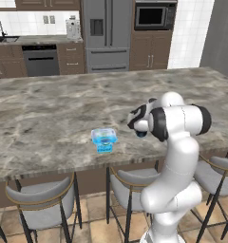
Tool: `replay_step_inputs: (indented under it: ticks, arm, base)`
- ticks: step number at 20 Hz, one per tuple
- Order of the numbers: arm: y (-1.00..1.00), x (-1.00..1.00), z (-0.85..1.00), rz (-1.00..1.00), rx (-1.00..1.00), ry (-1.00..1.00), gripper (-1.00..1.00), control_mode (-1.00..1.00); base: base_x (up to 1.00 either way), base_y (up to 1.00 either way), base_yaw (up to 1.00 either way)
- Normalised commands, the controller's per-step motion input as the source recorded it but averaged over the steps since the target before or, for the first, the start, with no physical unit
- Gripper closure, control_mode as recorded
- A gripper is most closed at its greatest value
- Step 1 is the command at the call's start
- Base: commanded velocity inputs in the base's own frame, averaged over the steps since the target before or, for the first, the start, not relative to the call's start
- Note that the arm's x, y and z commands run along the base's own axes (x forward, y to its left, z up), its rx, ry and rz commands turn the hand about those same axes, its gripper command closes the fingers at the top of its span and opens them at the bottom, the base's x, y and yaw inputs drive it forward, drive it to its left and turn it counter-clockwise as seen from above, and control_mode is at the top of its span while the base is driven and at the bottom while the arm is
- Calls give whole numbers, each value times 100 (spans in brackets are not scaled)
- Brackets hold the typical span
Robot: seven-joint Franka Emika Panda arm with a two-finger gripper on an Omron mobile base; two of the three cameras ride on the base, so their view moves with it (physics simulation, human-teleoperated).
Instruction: Stack the yogurt containers by placing the smaller containers on top of the larger containers.
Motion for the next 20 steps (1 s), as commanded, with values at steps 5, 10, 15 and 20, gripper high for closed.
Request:
replay_step_inputs:
  ticks: [5,10,15,20]
  arm:
    - [0,14,-9,0,0,0,-100,-100]
    - [0,9,-12,0,0,0,-100,-100]
    - [0,5,-14,0,0,0,-100,-100]
    - [0,2,-18,0,0,0,-100,-100]
  base:
    - [0,0,0]
    - [0,0,0]
    - [0,0,0]
    - [0,0,0]
